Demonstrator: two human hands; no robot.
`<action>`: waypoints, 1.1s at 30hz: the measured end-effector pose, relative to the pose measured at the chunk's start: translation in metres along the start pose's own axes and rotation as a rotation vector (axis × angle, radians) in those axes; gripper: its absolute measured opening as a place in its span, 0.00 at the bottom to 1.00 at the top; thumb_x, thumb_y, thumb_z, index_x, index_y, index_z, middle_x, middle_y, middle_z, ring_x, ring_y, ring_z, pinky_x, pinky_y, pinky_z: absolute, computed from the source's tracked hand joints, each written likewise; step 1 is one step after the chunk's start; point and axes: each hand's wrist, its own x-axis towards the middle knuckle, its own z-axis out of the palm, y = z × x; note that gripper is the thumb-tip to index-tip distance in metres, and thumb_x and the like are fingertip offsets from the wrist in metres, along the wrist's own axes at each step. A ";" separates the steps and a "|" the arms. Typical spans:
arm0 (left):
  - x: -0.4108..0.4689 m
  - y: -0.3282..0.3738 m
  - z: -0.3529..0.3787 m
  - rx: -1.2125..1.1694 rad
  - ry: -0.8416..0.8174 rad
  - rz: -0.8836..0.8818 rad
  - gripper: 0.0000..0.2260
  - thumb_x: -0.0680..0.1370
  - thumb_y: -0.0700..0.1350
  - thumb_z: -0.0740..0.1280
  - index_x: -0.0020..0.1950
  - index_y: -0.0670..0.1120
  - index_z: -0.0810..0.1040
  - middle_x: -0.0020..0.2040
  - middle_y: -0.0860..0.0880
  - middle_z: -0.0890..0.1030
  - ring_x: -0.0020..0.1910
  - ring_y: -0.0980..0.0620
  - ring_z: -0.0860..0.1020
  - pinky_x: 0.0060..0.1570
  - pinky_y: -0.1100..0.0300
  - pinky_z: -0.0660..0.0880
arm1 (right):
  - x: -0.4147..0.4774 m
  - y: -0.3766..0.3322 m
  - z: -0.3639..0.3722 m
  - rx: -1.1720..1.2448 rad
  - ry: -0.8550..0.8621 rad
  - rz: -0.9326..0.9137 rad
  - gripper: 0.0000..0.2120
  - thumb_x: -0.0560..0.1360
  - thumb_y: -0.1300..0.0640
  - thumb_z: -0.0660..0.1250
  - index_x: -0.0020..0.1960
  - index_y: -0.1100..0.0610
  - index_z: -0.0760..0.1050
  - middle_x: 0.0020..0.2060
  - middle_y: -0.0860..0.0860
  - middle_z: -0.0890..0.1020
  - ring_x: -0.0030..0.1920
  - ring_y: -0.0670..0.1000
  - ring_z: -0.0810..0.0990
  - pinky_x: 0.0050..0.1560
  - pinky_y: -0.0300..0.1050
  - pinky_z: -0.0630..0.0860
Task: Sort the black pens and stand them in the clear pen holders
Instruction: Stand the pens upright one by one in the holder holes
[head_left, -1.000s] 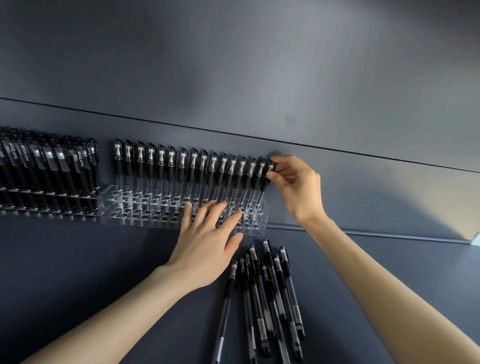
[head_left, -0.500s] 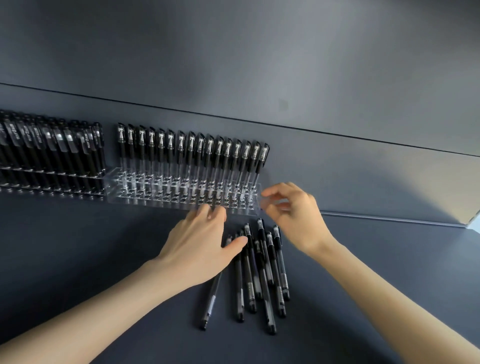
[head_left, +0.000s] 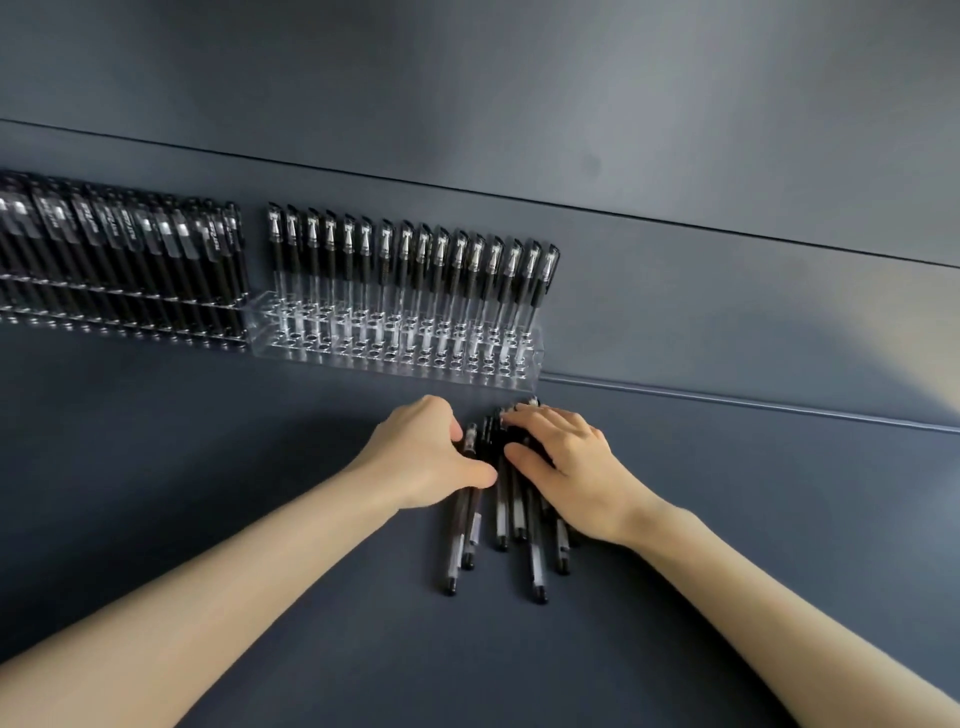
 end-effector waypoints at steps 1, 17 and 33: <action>0.003 0.000 -0.001 0.000 -0.005 0.000 0.18 0.67 0.51 0.75 0.53 0.46 0.76 0.47 0.50 0.78 0.47 0.49 0.77 0.51 0.56 0.75 | 0.000 -0.001 0.000 0.001 0.004 0.003 0.21 0.81 0.48 0.55 0.73 0.50 0.63 0.72 0.45 0.64 0.73 0.50 0.56 0.72 0.46 0.51; -0.001 -0.013 -0.020 0.224 0.034 0.090 0.17 0.69 0.46 0.69 0.28 0.44 0.63 0.25 0.50 0.63 0.29 0.48 0.62 0.29 0.59 0.59 | 0.011 -0.030 -0.009 0.167 0.146 0.030 0.15 0.78 0.49 0.62 0.63 0.53 0.72 0.54 0.44 0.77 0.61 0.51 0.69 0.65 0.47 0.61; 0.005 -0.137 -0.140 -0.806 0.068 0.218 0.07 0.72 0.37 0.72 0.49 0.38 0.80 0.43 0.39 0.82 0.37 0.48 0.84 0.34 0.58 0.80 | 0.111 -0.178 0.030 1.121 0.403 0.195 0.15 0.72 0.63 0.71 0.55 0.59 0.70 0.30 0.51 0.81 0.30 0.48 0.80 0.38 0.40 0.80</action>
